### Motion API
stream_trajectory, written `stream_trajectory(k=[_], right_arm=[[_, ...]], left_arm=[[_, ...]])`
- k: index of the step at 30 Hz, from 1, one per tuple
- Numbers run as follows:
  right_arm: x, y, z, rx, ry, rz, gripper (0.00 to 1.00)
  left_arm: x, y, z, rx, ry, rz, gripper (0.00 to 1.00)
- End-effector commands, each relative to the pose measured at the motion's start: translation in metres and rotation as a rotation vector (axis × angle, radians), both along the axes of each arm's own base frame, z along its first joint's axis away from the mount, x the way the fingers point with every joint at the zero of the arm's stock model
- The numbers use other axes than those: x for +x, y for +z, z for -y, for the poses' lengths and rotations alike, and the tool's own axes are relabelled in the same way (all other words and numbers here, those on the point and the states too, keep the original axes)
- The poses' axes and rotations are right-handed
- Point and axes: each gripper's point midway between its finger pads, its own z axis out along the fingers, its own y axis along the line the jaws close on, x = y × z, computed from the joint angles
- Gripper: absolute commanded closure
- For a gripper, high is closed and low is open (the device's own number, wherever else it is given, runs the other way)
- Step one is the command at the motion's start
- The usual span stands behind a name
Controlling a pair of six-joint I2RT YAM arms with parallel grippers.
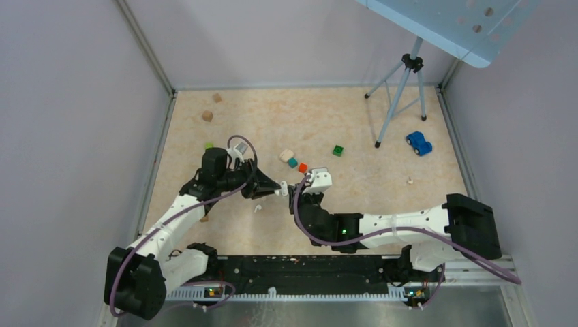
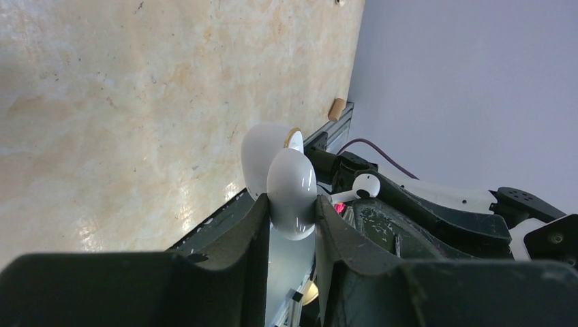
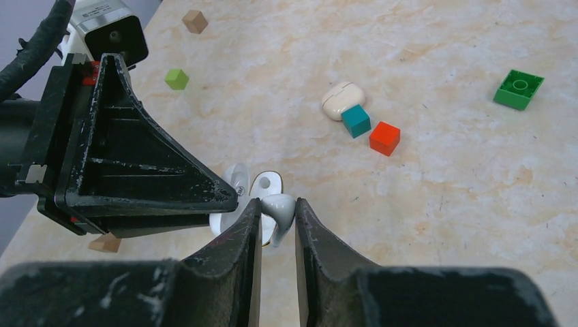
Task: Insert the wireless bluetooth earbuds into the charging case
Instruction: Pick up the left earbud from the center of the board, then pick up the charging case from the center of the board.
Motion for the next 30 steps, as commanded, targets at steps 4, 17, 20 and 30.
stream_trajectory(k=[4, 17, 20, 30], right_arm=[[-0.001, 0.016, -0.019, 0.068, 0.003, 0.015, 1.0], [-0.002, -0.006, -0.036, 0.014, 0.013, -0.014, 1.0], [-0.001, -0.012, -0.035, 0.0, 0.007, -0.02, 1.0], [-0.002, -0.029, -0.027, 0.029, -0.023, -0.049, 1.0]], left_arm=[[-0.002, 0.001, 0.0, -0.012, 0.016, 0.003, 0.85], [-0.006, 0.0, 0.0, -0.022, 0.016, -0.013, 0.85], [-0.005, 0.003, 0.0, -0.034, 0.018, -0.008, 0.85], [-0.004, 0.003, 0.001, -0.059, 0.044, -0.037, 0.86]])
